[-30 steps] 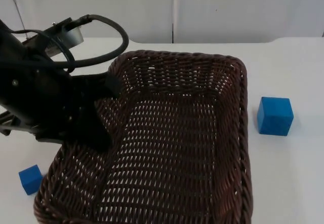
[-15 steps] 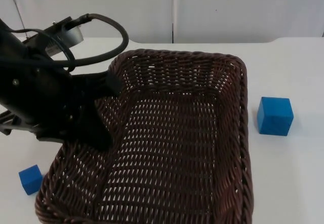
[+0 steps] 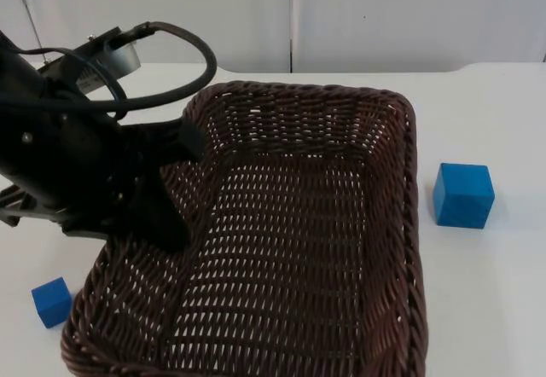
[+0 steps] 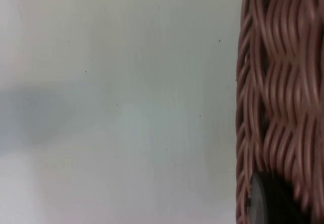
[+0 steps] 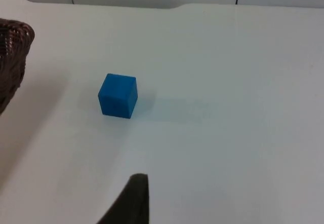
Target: Pick up the basket with the left hand and place the largest block into the basket with the right hand.
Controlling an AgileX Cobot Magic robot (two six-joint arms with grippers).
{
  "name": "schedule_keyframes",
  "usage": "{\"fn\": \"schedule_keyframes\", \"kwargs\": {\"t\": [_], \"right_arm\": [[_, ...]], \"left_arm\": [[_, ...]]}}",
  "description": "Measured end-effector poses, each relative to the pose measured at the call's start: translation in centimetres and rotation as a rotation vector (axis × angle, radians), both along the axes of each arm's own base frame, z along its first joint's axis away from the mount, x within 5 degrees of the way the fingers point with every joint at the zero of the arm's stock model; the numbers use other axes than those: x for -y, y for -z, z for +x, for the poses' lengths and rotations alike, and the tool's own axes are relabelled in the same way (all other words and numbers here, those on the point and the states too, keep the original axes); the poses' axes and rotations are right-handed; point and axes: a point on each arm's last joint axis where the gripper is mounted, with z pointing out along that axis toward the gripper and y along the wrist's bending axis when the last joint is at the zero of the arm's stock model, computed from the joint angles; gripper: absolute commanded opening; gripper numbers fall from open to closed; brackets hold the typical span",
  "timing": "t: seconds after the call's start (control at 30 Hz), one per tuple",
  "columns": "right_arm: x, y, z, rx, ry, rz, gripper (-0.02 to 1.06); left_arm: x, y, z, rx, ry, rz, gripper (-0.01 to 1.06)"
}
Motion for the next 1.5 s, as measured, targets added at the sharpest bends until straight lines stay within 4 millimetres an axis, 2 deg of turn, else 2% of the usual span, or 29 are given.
{"fn": "schedule_keyframes", "kwargs": {"t": [0.1, 0.13, 0.27, 0.3, 0.4, 0.47, 0.57, 0.67, 0.7, 0.8, 0.83, 1.0, 1.07, 1.2, 1.4, 1.5], "right_arm": [[-0.2, -1.8, 1.9, 0.009, -0.001, 0.0, 1.05], [-0.2, -1.8, 1.9, 0.009, -0.001, 0.0, 1.05], [-0.5, -3.8, 4.7, -0.007, -0.002, -0.002, 1.05], [-0.5, -3.8, 4.7, -0.007, -0.002, -0.002, 1.05], [-0.7, -5.2, 7.4, -0.033, -0.003, -0.005, 1.05], [-0.8, -5.4, 7.8, -0.037, -0.003, -0.005, 1.05], [-1.0, -6.6, 10.4, -0.065, -0.004, -0.008, 1.05], [-1.2, -7.2, 12.1, -0.092, -0.004, -0.01, 1.05], [-1.2, -7.2, 12.1, -0.092, -0.004, -0.01, 1.05], [-1.4, -7.6, 14.7, -0.137, -0.004, -0.015, 1.05], [-1.4, -7.6, 14.7, -0.137, -0.004, -0.015, 1.05], [-1.9, -6.6, 18.5, -0.236, -0.007, -0.007, 1.05], [-2.0, -6.3, 19.1, -0.251, -0.009, -0.002, 1.05], [-2.6, -4.4, 21.6, -0.33, -0.033, 0.032, 1.05], [-3.3, -2.4, 23.5, -0.42, -0.047, 0.083, 1.05], [-3.7, -0.5, 24.9, -0.497, -0.05, 0.124, 1.05]], "left_arm": [[0.0, 0.0, 0.0, 0.0, -0.001, -0.002, 0.0], [0.0, 0.0, 0.0, 0.0, -0.001, -0.002, 0.0], [0.0, 0.0, 0.0, 0.0, -0.001, -0.002, 0.0], [0.0, 0.0, 0.0, 0.0, -0.001, -0.002, 0.0], [0.0, 0.0, 0.0, 0.0, -0.001, -0.002, 0.0], [0.0, 0.0, 0.0, 0.0, -0.001, -0.002, 0.0], [0.0, 0.0, 0.0, 0.0, -0.001, -0.002, 0.0], [0.0, 0.0, 0.0, 0.0, -0.001, -0.002, 0.0], [0.0, 0.0, 0.0, 0.0, -0.001, -0.002, 0.0], [0.0, 0.0, 0.0, 0.0, -0.001, -0.002, 0.0], [0.0, 0.0, 0.0, 0.0, -0.001, -0.002, 0.0], [0.0, 0.0, 0.0, 0.0, -0.001, -0.002, 0.0], [0.0, 0.0, 0.0, 0.0, -0.001, -0.002, 0.0], [0.0, 0.0, 0.0, 0.003, -0.003, -0.001, 0.0], [0.0, 0.0, 0.1, 0.008, -0.006, 0.0, 0.0], [0.0, 0.0, 0.1, 0.009, -0.007, 0.001, 0.0]]}}
